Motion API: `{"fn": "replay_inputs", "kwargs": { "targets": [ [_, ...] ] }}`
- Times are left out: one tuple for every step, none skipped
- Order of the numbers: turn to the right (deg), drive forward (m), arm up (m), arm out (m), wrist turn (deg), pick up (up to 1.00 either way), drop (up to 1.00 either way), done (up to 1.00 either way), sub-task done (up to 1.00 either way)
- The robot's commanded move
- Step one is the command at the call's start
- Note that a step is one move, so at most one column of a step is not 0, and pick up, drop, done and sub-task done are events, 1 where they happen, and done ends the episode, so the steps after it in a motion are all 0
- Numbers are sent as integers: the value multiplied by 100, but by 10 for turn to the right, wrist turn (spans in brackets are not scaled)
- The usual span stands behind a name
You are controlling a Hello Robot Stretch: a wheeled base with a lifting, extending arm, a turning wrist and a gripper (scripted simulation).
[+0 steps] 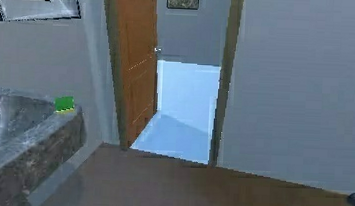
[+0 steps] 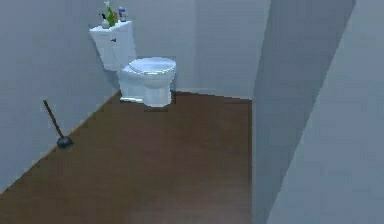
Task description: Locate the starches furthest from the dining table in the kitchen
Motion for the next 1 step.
{"fn": "replay_inputs", "kwargs": {
  "targets": [
    [0, 95, 0, 0, 0, 0, 0, 0, 0]
  ]
}}
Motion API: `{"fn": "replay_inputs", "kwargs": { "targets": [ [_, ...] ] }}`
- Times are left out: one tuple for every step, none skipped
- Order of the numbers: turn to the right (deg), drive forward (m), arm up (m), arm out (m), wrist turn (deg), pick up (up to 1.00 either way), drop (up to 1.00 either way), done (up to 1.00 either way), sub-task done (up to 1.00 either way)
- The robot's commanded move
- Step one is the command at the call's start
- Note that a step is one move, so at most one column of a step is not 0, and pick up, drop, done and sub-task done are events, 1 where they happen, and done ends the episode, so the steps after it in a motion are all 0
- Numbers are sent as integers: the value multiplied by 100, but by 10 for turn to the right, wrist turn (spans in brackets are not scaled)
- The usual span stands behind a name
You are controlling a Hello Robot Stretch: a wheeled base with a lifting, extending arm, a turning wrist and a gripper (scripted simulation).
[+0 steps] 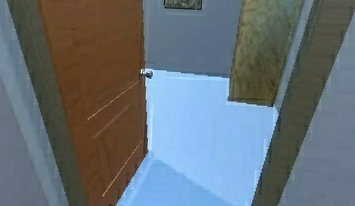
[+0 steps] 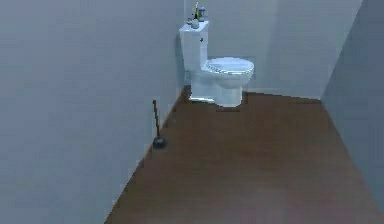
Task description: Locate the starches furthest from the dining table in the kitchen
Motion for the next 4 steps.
{"fn": "replay_inputs", "kwargs": {
  "targets": [
    [60, 0, 0, 0, 0, 0, 0, 0, 0],
    [0, 60, 0, 0, 0, 0, 0, 0, 0],
    [0, 100, 0, 0, 0, 0, 0, 0, 0],
    [-150, 0, 0, 0, 0, 0, 0, 0, 0]
  ]
}}
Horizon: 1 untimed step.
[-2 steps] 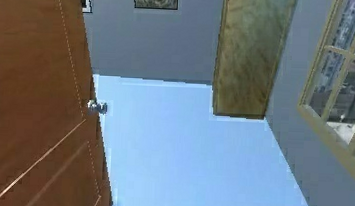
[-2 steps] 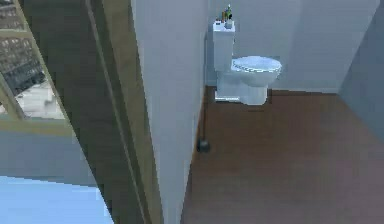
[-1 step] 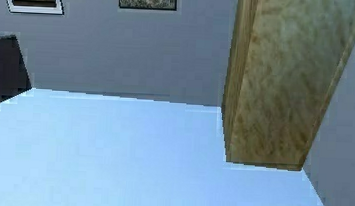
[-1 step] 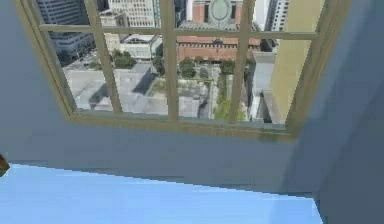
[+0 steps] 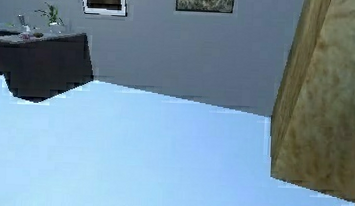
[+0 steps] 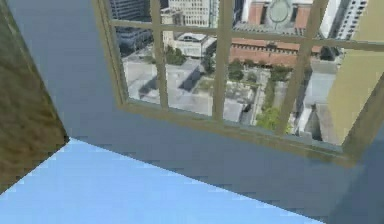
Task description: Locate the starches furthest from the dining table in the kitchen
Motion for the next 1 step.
{"fn": "replay_inputs", "kwargs": {
  "targets": [
    [0, 20, 0, 0, 0, 0, 0, 0, 0]
  ]
}}
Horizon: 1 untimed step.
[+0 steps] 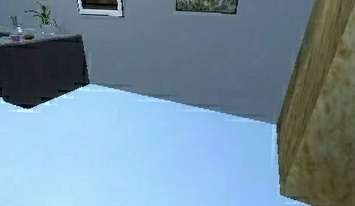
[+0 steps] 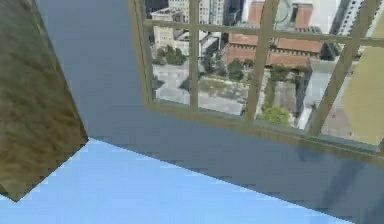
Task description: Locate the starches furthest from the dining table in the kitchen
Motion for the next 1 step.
{"fn": "replay_inputs", "kwargs": {
  "targets": [
    [-180, 0, 0, 0, 0, 0, 0, 0, 0]
  ]
}}
